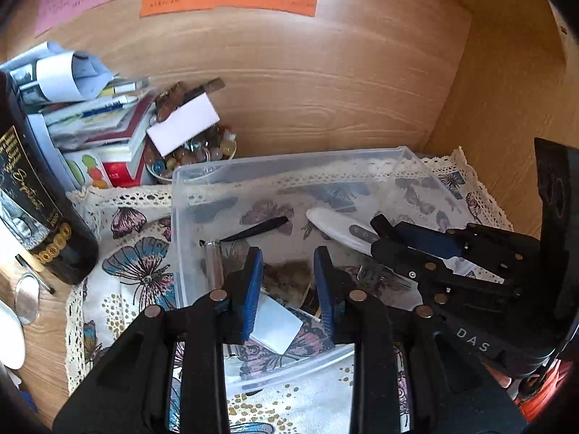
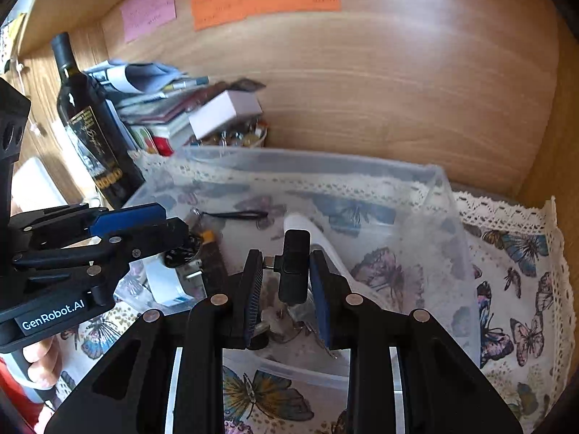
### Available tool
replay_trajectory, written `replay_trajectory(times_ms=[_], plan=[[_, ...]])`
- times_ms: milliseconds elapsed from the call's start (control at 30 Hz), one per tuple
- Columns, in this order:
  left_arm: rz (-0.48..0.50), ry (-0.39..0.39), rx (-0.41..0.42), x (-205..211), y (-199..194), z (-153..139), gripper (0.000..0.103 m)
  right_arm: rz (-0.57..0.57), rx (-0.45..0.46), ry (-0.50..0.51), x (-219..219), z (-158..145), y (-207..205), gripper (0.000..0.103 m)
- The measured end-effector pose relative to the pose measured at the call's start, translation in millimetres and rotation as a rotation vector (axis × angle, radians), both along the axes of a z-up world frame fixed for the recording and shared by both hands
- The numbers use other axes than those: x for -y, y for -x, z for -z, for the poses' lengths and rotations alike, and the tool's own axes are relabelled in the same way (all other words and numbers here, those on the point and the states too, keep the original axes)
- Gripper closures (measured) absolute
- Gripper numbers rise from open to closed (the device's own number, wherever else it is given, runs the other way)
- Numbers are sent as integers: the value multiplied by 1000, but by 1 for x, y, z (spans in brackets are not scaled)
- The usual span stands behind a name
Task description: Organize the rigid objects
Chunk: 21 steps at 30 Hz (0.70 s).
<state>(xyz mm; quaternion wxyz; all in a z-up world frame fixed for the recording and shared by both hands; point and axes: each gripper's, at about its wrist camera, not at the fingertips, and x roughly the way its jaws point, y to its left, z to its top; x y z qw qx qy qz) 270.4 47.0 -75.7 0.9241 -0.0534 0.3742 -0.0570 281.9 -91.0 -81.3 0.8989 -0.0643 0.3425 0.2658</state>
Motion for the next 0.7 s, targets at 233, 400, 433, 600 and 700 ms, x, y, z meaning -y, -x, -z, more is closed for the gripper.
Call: replay_trajectory(times_ms=[233,400,433,600,700], plan=[[0,0,67,-2,17,-16,74,20,91,-14,10,-23,20,68],[-11,-32,196,2,50,-39,65,32,195,-60,24,-52,50,54],[-11,-34,217,3,57,-44,62,34,216,-73,28,-58,58,51],[-28,-46,342,9,100,-69,41,46,316,-125,43,-85,95,31],[-35,-48,407,13,124,-81,28,58,359,-148,50,-97,117,20]])
